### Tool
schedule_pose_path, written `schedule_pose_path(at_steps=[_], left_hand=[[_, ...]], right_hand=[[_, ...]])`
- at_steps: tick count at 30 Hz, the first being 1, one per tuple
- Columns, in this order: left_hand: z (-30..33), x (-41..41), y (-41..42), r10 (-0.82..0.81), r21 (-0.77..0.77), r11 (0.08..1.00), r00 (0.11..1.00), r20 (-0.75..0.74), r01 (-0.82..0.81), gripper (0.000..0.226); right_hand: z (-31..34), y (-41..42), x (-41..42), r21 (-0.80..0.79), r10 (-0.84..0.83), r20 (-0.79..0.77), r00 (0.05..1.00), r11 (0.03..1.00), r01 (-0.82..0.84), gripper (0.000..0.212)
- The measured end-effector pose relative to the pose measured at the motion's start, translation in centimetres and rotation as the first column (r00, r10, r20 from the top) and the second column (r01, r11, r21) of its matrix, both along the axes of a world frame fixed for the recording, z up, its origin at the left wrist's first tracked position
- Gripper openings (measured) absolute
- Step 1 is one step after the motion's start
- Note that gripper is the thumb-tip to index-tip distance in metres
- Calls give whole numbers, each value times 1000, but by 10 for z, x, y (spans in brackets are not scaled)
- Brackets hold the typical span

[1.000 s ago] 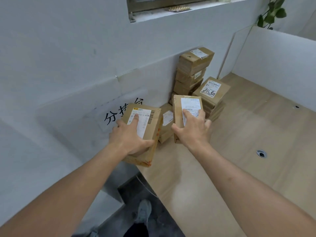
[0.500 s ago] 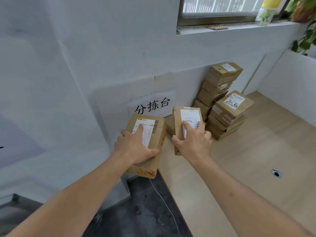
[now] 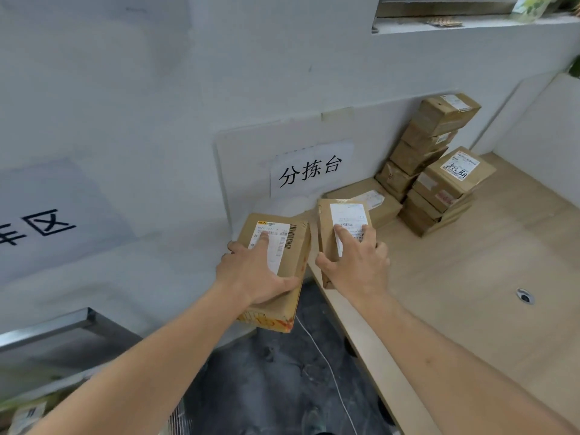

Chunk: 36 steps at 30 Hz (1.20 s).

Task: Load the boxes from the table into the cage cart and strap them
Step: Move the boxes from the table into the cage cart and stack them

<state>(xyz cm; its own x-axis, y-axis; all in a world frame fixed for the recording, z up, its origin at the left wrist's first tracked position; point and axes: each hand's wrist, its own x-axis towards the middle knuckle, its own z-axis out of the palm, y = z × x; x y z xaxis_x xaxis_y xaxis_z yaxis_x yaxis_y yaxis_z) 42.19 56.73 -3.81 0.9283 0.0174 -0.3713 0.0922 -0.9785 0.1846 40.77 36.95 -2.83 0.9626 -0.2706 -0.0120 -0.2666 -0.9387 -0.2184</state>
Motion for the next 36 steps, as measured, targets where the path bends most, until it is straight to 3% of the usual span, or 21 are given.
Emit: schedule_pose_path(at_steps=[7,16,24,36], left_hand=[[-10,-34,17,118,15,993,993,-18,-117,137],[-20,-85,30,430,24,903,903,6,-430,138],[-24,-147,43,678,57,733,735,15,-678,138],[-31,-288,76,914,51,403,405,28,-914,137]], right_hand=[[-11,22,-15,-16,135,-46,990,991,-136,73],[-30,37,-28,-11,381,-80,921,923,-383,71],[-41,65,-47,44,618,-120,777,785,-618,73],[-48,145,-123,89,878,-71,473,478,-874,77]])
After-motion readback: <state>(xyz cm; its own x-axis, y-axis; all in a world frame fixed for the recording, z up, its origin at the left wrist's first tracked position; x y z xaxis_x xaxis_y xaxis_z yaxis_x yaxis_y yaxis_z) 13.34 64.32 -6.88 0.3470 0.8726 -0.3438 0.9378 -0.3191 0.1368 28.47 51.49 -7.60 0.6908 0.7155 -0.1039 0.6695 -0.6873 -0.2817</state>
